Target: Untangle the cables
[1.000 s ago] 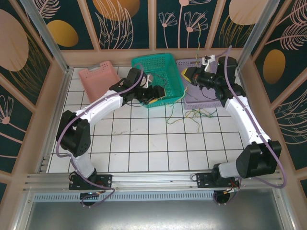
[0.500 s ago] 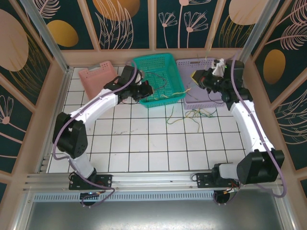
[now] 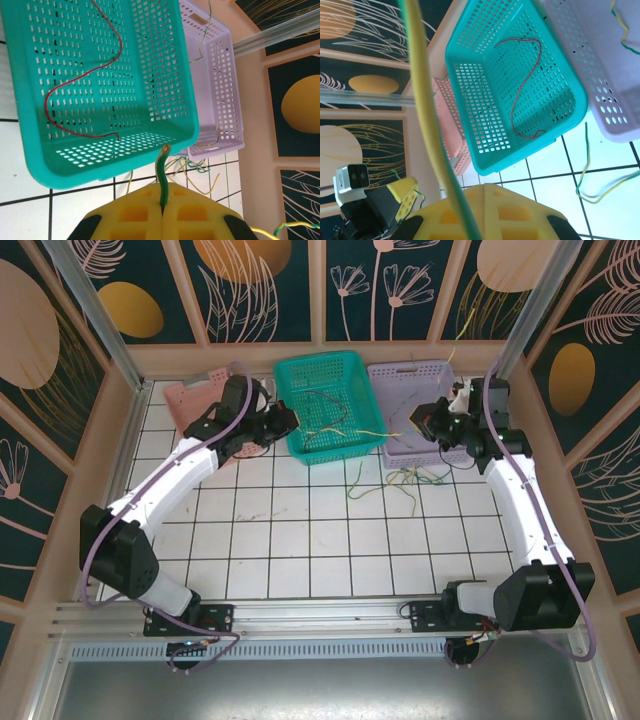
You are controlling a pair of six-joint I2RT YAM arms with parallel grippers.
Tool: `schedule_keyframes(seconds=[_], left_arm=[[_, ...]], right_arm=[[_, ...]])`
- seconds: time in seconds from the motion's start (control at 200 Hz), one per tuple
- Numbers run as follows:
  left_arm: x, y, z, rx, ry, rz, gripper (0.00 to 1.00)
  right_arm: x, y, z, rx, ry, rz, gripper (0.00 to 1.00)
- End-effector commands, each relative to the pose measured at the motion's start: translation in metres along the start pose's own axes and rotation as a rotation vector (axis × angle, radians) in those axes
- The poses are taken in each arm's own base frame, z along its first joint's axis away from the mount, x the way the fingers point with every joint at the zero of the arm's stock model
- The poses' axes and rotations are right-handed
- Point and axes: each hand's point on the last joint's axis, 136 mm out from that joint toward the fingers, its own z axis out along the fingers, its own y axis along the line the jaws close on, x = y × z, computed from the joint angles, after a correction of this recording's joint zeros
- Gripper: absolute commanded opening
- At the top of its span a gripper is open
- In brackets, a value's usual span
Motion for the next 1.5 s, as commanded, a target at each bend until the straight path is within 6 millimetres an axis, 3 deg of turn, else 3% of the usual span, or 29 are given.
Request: schedule_keyframes(seconds=[0.0,0.155,0.335,0.51,0.631,0.666,0.736,0.811,0.856,0.871,0.996,1.141,1.286,1.496], left_arm=[[-0.036,0.076,-0.027,-0.243,-0.199,-0.119,0.0],[-0.036,0.085,-0.038,-0.167,-0.264,-0.226,0.0],[-0.044,0.064,-0.054,0.02,-0.357,-0.273,0.0],[-0.036,0.061,-0.058,0.178,-0.391,-0.395,0.0],[-0.028,0.055,-0.049,0.276,-0.322,-0.538,0.0],[-0.028,0.049,-0.046,0.293,-0.294,-0.565,0.01],[-0.03,0.041,-0.044,0.295,-0.246,-0.616,0.32],[-0.036,0.028,-0.05,0.278,-0.221,-0.662,0.39],[-0.035,0.03,-0.052,0.237,-0.208,-0.711,0.48],[-0.04,0.02,-0.059,0.248,-0.211,-0.717,0.51],[-0.046,0.005,-0.077,0.239,-0.223,-0.834,0.65],[-0.05,-0.037,-0.08,0.333,-0.195,-0.886,0.67],[-0.036,-0.066,-0.061,0.342,-0.115,-0.874,0.68],[-0.021,-0.043,-0.027,0.255,-0.082,-0.876,0.66]], right_arm=[[-0.039,-0.025,-0.034,0.105,-0.215,0.053,0.0],[-0.055,-0.028,-0.042,0.033,-0.281,0.186,0.0],[-0.074,-0.026,-0.047,-0.111,-0.355,0.364,0.0],[-0.094,-0.007,-0.057,-0.264,-0.437,0.432,0.0],[-0.102,0.03,-0.052,-0.314,-0.421,0.271,0.0],[-0.1,0.044,-0.049,-0.319,-0.409,0.191,0.0],[-0.092,0.067,-0.041,-0.307,-0.4,0.035,0.0],[-0.082,0.078,-0.03,-0.252,-0.407,-0.113,0.0],[-0.076,0.081,-0.024,-0.238,-0.42,-0.169,0.0],[-0.075,0.082,-0.023,-0.236,-0.426,-0.185,0.0],[-0.06,0.094,-0.012,-0.26,-0.473,-0.325,0.0],[-0.036,0.114,0.01,-0.241,-0.447,-0.452,0.0],[-0.02,0.121,0.021,-0.26,-0.429,-0.467,0.0],[-0.004,0.134,0.019,-0.29,-0.414,-0.457,0.0]])
